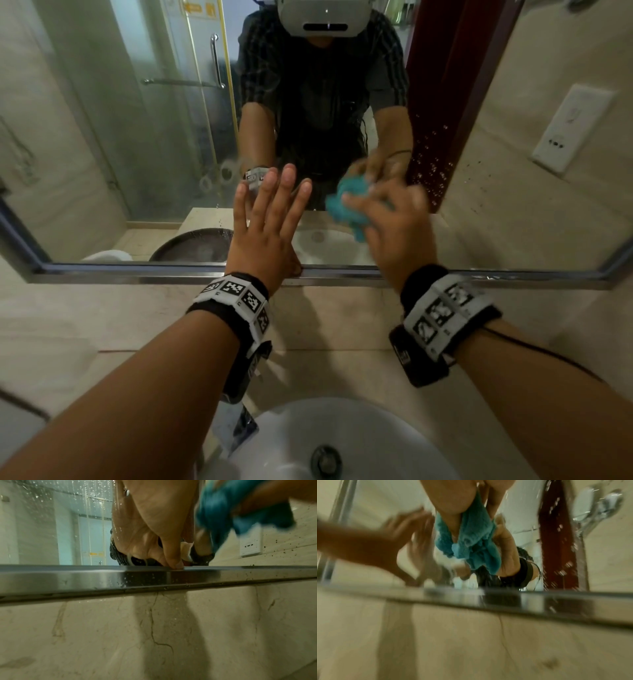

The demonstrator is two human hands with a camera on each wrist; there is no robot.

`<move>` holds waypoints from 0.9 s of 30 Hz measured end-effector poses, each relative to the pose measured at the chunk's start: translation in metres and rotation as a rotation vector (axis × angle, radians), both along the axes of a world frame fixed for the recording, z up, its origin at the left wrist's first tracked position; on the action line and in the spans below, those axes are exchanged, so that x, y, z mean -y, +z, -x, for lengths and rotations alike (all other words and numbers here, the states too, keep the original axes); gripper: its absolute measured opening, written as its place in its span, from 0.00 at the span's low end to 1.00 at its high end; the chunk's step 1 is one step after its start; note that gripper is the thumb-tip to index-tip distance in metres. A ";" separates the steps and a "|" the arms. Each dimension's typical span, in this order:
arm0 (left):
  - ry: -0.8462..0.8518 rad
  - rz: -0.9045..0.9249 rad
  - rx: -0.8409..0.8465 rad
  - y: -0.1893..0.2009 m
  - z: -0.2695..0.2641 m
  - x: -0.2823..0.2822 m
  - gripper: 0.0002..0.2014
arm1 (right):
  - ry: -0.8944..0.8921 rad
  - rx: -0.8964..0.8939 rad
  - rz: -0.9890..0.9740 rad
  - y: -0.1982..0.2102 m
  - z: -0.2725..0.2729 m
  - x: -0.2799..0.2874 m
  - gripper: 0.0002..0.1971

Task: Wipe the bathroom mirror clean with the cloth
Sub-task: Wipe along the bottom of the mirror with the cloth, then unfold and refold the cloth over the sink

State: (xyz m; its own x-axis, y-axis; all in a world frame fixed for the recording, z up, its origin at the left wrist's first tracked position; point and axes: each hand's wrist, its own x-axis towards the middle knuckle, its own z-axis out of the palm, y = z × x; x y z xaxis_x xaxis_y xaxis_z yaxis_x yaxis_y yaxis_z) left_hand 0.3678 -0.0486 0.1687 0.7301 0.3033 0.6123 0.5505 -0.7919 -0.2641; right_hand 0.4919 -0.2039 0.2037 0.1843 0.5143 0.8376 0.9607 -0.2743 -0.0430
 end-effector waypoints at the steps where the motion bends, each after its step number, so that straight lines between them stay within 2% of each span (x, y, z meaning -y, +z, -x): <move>1: 0.001 0.001 -0.003 0.000 0.000 0.001 0.71 | 0.005 0.039 0.125 -0.019 0.002 0.003 0.15; 3: 0.006 0.017 -0.007 0.001 0.000 0.004 0.69 | 0.001 0.054 0.320 -0.049 -0.001 0.014 0.17; 5: 0.032 0.050 -0.008 0.003 0.000 0.013 0.65 | 0.024 -0.032 0.372 -0.059 -0.010 0.026 0.20; 7: 0.084 0.083 -0.001 0.007 0.000 0.025 0.59 | 0.065 -0.211 0.400 -0.058 -0.017 0.039 0.21; 10: 0.094 0.232 -0.058 0.022 0.008 0.046 0.59 | 0.051 -0.558 0.395 -0.046 -0.015 0.063 0.19; 16: -0.101 0.553 -0.175 0.049 0.028 0.102 0.39 | 0.098 -0.946 0.099 -0.005 0.020 0.107 0.10; 18: -0.225 0.662 -0.131 0.051 0.034 0.121 0.33 | 0.192 -1.122 0.065 0.004 0.033 0.121 0.07; 20: -0.367 0.813 -0.027 0.057 0.040 0.139 0.27 | 0.276 -1.222 0.011 0.012 0.043 0.134 0.08; 22: -0.432 0.986 0.036 0.068 0.046 0.158 0.24 | 0.302 -1.304 -0.032 0.019 0.053 0.146 0.09; 25: -0.462 1.265 0.032 0.083 0.055 0.182 0.23 | 0.368 -1.437 -0.107 0.028 0.071 0.160 0.10; 27: -0.522 1.382 0.032 0.086 0.060 0.191 0.23 | 0.397 -1.470 -0.145 0.035 0.084 0.167 0.12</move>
